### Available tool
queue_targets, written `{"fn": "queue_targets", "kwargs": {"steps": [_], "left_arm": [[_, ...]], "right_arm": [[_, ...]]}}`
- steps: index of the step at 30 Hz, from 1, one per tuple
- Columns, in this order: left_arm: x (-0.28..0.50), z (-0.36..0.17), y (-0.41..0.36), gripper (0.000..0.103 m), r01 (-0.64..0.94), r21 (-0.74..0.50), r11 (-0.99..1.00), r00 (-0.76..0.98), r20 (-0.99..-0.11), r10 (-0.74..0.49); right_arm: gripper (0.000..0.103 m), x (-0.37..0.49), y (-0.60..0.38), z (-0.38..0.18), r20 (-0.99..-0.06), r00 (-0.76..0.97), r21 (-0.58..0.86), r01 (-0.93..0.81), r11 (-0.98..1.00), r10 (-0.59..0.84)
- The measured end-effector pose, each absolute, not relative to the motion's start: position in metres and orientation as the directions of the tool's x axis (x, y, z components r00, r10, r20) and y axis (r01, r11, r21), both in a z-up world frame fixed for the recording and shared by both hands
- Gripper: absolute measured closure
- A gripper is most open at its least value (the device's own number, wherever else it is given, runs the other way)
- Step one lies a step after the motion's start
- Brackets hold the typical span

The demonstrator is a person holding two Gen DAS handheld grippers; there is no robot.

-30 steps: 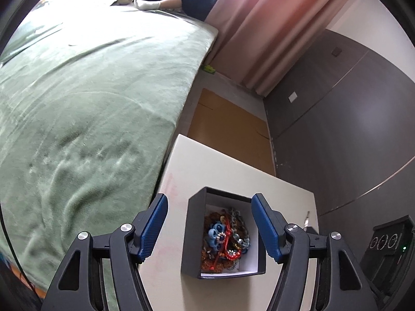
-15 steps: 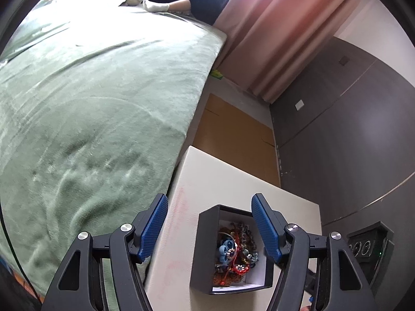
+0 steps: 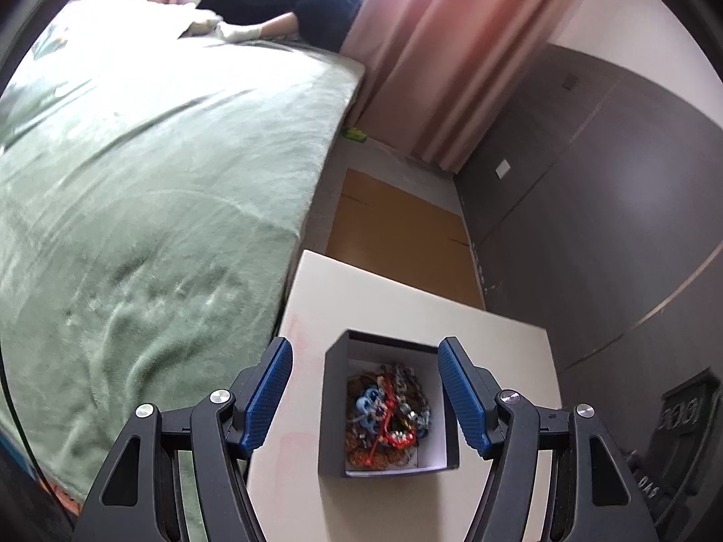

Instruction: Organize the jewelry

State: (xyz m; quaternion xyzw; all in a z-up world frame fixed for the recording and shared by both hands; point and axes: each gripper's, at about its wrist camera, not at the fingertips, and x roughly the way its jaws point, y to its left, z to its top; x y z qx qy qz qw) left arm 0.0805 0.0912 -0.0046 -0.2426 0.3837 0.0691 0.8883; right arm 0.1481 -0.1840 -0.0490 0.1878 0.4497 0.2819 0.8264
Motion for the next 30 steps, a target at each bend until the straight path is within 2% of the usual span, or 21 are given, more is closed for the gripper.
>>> {"fn": "queue_targets", "kwargs": {"steps": [6, 8, 9, 10, 13, 16, 17, 26, 30], "left_arm": [[0.067, 0.009, 0.06, 0.035, -0.258, -0.31, 0.915, 0.711, -0.702, -0.038], [0.063, 0.012, 0.055, 0.03, -0.251, -0.303, 0.919, 0.716, -0.697, -0.034], [0.06, 0.013, 0.052, 0.024, -0.252, -0.301, 0.92, 0.72, -0.694, -0.03], [0.057, 0.013, 0.049, 0.021, -0.25, -0.302, 0.92, 0.725, -0.689, -0.029], [0.051, 0.016, 0.039, 0.015, -0.241, -0.305, 0.922, 0.737, -0.676, -0.031], [0.043, 0.019, 0.028, 0.003, -0.225, -0.283, 0.932, 0.75, -0.661, -0.02], [0.039, 0.019, 0.024, 0.002, -0.225, -0.276, 0.934, 0.756, -0.655, -0.011], [0.017, 0.027, 0.012, 0.001, -0.224, -0.251, 0.942, 0.796, -0.605, 0.028], [0.009, 0.032, 0.008, 0.001, -0.21, -0.215, 0.954, 0.81, -0.585, 0.046]], "right_arm": [[0.032, 0.134, -0.205, -0.032, -0.651, 0.482, 0.506, -0.299, 0.809, 0.586], [0.032, 0.13, -0.21, -0.031, -0.665, 0.479, 0.492, -0.298, 0.818, 0.574], [0.032, 0.129, -0.211, -0.03, -0.674, 0.484, 0.475, -0.295, 0.829, 0.559], [0.029, 0.126, -0.214, -0.028, -0.685, 0.495, 0.448, -0.292, 0.845, 0.534], [0.01, 0.118, -0.221, -0.021, -0.684, 0.522, 0.416, -0.294, 0.861, 0.509], [0.006, 0.112, -0.23, -0.013, -0.673, 0.552, 0.392, -0.297, 0.871, 0.492], [0.0, 0.109, -0.232, -0.012, -0.671, 0.56, 0.385, -0.296, 0.874, 0.486], [0.0, 0.09, -0.251, 0.0, -0.671, 0.59, 0.307, -0.33, 0.893, 0.449], [0.0, 0.082, -0.263, 0.002, -0.653, 0.613, 0.325, -0.304, 0.896, 0.445]]}}
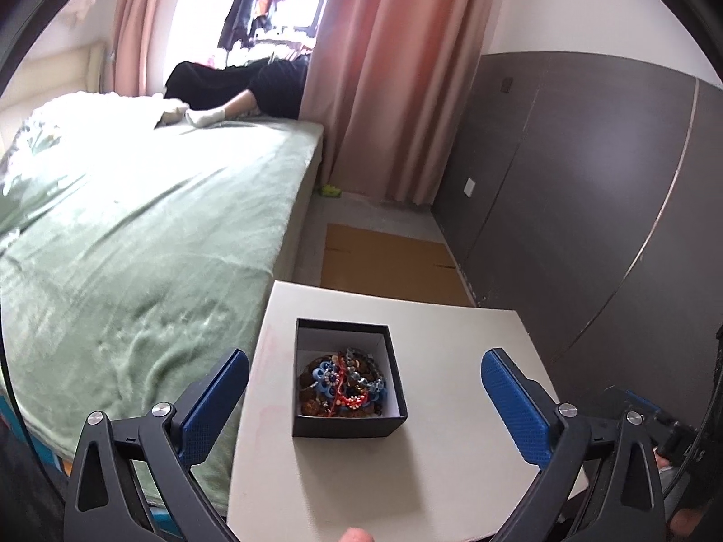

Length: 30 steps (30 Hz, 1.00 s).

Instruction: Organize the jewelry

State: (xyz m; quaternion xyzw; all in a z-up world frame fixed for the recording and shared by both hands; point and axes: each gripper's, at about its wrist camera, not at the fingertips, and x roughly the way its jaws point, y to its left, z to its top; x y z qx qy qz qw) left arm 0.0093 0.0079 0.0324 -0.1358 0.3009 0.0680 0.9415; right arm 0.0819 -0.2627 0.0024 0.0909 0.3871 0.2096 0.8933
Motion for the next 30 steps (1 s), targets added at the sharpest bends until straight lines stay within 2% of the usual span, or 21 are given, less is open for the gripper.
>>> {"fn": "queue_targets", "kwargs": {"steps": [14, 30], "left_arm": [[0.002, 0.037, 0.002, 0.001, -0.19, -0.174, 0.966, 0.838, -0.542, 0.067], [0.004, 0.034, -0.003, 0.001, -0.159, -0.149, 0.976, 0.831, -0.555, 0.051]], "right_arm": [[0.0, 0.069, -0.279, 0.005, -0.642, 0.662, 0.299, -0.247, 0.922, 0.386], [0.0, 0.069, -0.277, -0.001, -0.645, 0.67, 0.306, -0.214, 0.928, 0.367]]}}
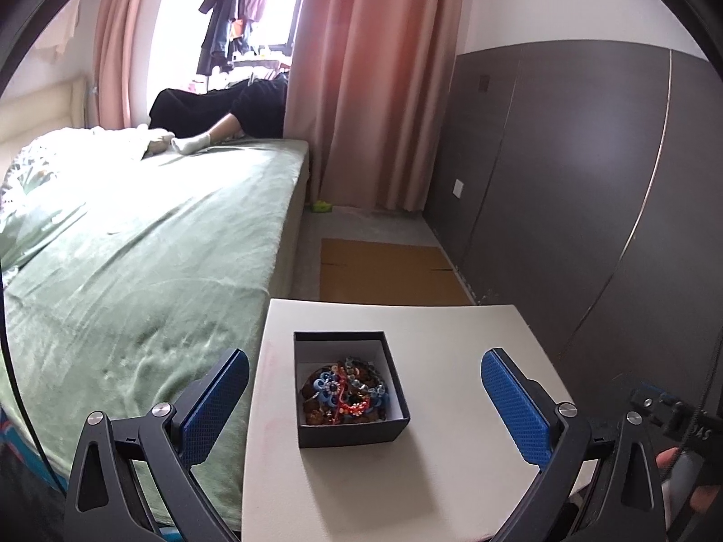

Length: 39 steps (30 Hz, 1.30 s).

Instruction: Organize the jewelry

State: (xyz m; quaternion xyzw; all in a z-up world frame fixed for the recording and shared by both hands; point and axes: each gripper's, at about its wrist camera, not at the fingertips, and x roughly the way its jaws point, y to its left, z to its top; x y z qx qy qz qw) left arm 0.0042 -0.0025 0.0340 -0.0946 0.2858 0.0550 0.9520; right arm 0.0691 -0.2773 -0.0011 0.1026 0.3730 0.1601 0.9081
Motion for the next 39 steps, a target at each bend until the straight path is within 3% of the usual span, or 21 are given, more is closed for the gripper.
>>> {"fn": "queue_targets", "kwargs": {"steps": [39], "left_arm": [[0.0062, 0.0315, 0.0056, 0.001, -0.143, -0.177, 0.974, 0.827, -0.561, 0.02]], "right_arm": [[0.0, 0.0655, -0.2781, -0.0014, -0.649, 0.687, 0.265, -0.199, 0.943, 0.327]]}}
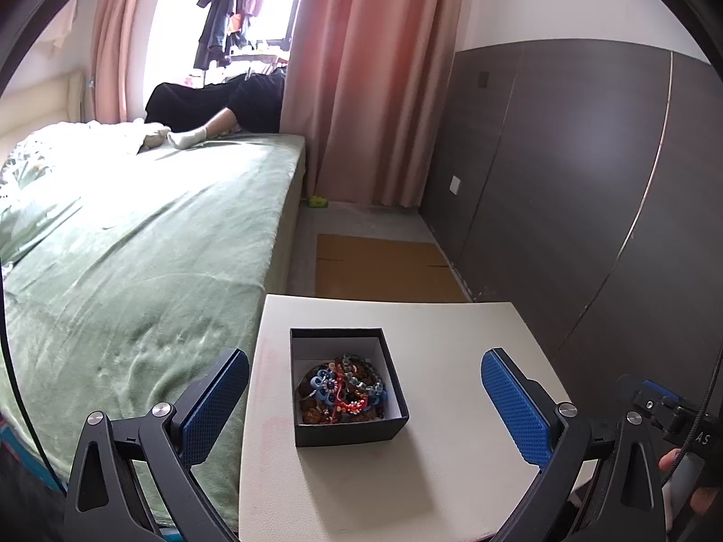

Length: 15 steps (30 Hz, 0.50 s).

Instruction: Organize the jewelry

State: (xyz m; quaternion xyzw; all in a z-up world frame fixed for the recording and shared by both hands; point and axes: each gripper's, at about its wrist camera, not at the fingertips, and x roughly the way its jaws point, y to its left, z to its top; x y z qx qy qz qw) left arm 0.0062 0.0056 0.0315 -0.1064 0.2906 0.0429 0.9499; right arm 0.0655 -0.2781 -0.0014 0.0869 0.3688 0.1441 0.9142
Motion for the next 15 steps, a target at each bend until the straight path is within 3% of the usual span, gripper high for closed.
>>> {"fn": "queue_targets", "kwargs": {"steps": [15], "left_arm": [[0.0134, 0.0266, 0.0014, 0.001, -0.167, -0.153, 0.974, 0.808, -0.588, 0.046]], "right_arm": [[0.0, 0.067, -0.2808, -0.0044, -0.675, 0.66, 0.265, -0.199, 0.944, 0.328]]}}
